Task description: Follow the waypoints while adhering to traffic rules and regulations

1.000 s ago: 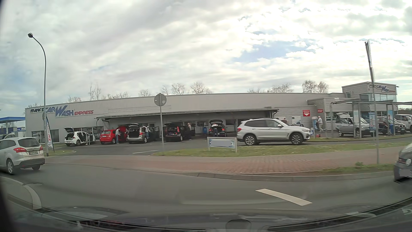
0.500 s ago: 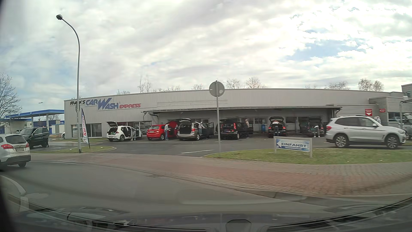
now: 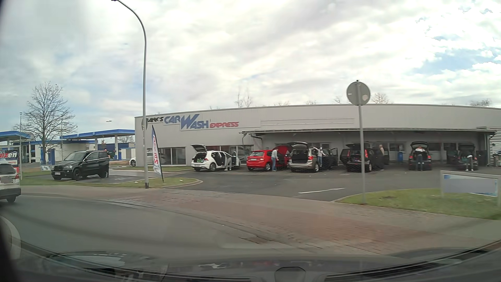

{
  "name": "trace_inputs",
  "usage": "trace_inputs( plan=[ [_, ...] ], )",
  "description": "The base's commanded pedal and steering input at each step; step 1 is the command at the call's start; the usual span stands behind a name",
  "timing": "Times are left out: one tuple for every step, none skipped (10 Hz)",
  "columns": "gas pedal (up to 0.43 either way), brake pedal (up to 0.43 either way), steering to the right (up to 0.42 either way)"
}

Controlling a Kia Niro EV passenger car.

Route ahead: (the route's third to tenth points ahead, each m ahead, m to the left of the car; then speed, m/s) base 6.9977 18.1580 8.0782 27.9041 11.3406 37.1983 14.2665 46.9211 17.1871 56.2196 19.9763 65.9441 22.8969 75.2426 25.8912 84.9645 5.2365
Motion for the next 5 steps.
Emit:
trace_inputs(
  plan=[
    [0.098, 0.0, -0.413],
    [0.098, 0.0, -0.422],
    [0.098, 0.0, -0.432],
    [0.098, 0.0, -0.442],
    [0.098, 0.0, -0.449]
  ],
)
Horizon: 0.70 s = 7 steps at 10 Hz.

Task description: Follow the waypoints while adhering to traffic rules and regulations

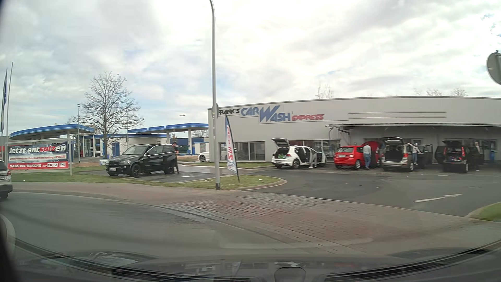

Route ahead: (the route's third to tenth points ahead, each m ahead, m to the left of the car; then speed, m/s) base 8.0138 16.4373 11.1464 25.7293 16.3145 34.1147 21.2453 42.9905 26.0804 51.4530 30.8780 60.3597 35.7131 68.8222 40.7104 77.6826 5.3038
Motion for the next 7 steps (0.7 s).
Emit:
trace_inputs(
  plan=[
    [0.098, 0.0, -0.452],
    [0.098, 0.0, -0.453],
    [0.098, 0.0, -0.453],
    [0.098, 0.0, -0.452],
    [0.098, 0.0, -0.453],
    [0.098, 0.0, -0.453],
    [0.098, 0.0, -0.453]
  ],
)
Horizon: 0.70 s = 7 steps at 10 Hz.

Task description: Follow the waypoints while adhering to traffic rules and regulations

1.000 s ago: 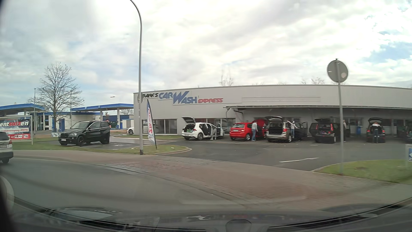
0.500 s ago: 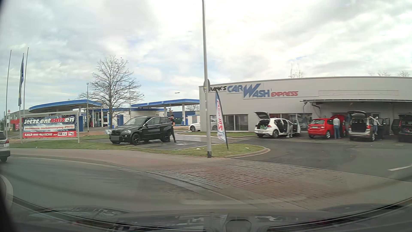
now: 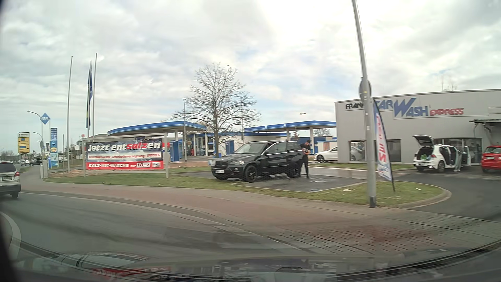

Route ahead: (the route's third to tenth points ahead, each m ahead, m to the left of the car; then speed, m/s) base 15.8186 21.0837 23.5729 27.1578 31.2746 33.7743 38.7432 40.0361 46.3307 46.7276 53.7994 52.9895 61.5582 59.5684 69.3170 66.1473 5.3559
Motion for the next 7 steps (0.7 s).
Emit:
trace_inputs(
  plan=[
    [0.098, 0.0, -0.452],
    [0.098, 0.0, -0.452],
    [0.098, 0.0, -0.453],
    [0.098, 0.0, -0.453],
    [0.098, 0.0, -0.453],
    [0.098, 0.0, -0.452],
    [0.098, 0.0, -0.453]
  ],
)
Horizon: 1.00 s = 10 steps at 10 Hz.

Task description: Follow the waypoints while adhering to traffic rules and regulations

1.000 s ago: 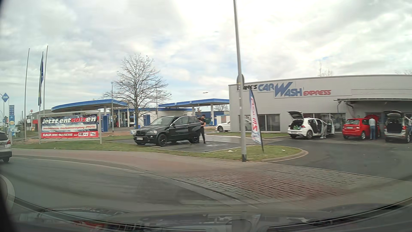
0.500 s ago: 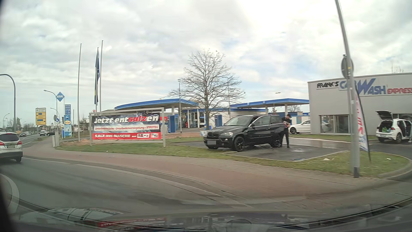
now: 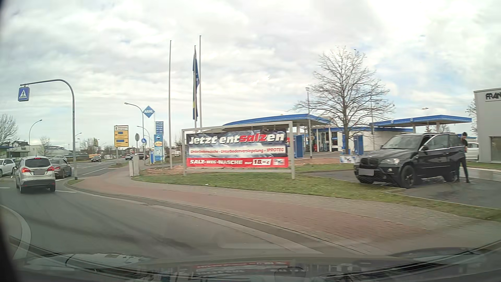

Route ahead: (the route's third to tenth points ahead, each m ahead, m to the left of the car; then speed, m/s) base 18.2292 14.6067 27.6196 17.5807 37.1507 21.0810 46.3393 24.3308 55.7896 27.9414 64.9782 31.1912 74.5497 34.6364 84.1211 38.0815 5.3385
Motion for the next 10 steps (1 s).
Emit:
trace_inputs(
  plan=[
    [0.098, 0.0, -0.452],
    [0.098, 0.0, -0.451],
    [0.098, 0.0, -0.448],
    [0.098, 0.0, -0.44],
    [0.098, 0.0, -0.429],
    [0.098, 0.0, -0.414],
    [0.098, 0.0, -0.398],
    [0.098, 0.0, -0.388],
    [0.098, 0.0, -0.383],
    [0.098, 0.0, -0.377]
  ],
)
